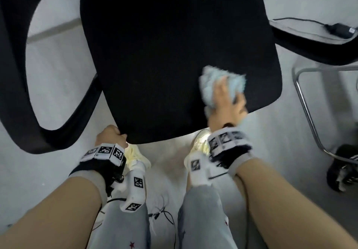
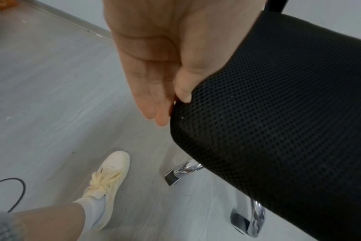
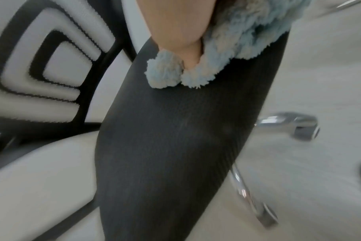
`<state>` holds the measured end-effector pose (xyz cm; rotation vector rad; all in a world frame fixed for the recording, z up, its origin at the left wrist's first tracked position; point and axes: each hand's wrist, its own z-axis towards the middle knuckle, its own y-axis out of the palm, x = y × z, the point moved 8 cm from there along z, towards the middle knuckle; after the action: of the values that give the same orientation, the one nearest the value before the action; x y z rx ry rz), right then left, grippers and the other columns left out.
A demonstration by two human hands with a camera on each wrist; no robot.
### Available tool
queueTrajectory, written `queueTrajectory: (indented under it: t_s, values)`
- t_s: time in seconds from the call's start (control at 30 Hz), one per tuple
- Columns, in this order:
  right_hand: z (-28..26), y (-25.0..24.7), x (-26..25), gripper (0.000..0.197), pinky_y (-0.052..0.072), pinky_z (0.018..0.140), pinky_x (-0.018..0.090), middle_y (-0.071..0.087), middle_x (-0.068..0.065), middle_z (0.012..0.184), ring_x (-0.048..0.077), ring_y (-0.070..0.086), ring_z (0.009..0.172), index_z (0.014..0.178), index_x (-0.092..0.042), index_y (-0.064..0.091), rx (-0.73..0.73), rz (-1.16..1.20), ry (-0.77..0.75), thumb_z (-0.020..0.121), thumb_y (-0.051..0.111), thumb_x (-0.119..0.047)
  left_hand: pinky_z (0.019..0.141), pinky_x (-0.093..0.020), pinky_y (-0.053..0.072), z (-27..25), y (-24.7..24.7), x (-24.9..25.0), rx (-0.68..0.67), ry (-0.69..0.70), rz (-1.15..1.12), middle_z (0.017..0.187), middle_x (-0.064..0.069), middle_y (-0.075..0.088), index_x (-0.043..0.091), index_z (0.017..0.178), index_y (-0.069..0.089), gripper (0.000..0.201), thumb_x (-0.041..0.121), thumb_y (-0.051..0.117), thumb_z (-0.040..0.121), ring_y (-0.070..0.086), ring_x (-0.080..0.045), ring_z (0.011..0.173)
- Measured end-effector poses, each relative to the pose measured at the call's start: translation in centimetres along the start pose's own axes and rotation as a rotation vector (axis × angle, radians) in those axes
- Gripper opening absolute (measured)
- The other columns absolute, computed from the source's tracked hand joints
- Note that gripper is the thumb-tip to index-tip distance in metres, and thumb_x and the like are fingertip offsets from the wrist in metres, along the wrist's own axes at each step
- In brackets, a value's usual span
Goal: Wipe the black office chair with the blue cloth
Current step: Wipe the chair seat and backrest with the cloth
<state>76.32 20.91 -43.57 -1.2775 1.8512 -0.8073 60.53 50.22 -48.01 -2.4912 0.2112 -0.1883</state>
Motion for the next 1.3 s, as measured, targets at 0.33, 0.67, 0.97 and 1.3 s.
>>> queueTrajectory:
  t_s: [0.33,0.67,0.97,1.3]
  values:
    - [2.8,-3.6,4.4,0.08,0.02,0.107,0.045,0.006,0.002,0.155,0.032,0.013,0.134,0.142,-0.041,0.011,-0.032,-0.065,-0.114,0.083,0.061,-0.02,0.118,-0.039,0.014,-7.4,2.2,10.5,0.042,0.519,0.241,0.159,-0.003,-0.012,0.031,0.147,0.008,0.09,0.012,0.065,0.081,-0.002,-0.025,0.146]
    - [-0.1,-2.2,6.3,0.069,0.024,0.103,0.039,0.004,-0.023,0.153,0.028,0.011,0.135,0.143,-0.037,0.016,0.031,-0.033,-0.016,0.088,0.056,-0.023,0.102,-0.04,0.037,-6.6,4.2,10.6,-0.152,0.471,0.72,0.156,-0.005,-0.023,0.037,0.147,0.002,0.084,0.005,0.051,0.086,-0.014,-0.031,0.145]
    - [-7.9,3.6,5.1,0.084,0.031,0.094,0.036,-0.018,-0.037,0.141,0.02,0.01,0.124,0.14,-0.044,0.009,0.011,0.092,-0.006,0.081,0.064,-0.019,0.107,-0.043,0.033,-5.9,0.5,6.8,-0.217,0.3,0.723,0.157,-0.002,-0.019,0.034,0.146,0.013,0.08,0.013,0.058,0.083,-0.003,-0.037,0.145]
    - [-4.1,1.5,1.1,0.073,0.014,0.112,0.046,-0.023,-0.022,0.149,0.03,0.008,0.134,0.144,-0.034,-0.008,-0.056,0.111,-0.014,0.092,0.042,-0.02,0.108,-0.066,0.023,-5.8,3.7,14.1,-0.126,0.51,0.561,0.15,-0.004,-0.037,0.049,0.14,-0.014,0.116,0.029,0.077,0.07,-0.022,-0.042,0.14]
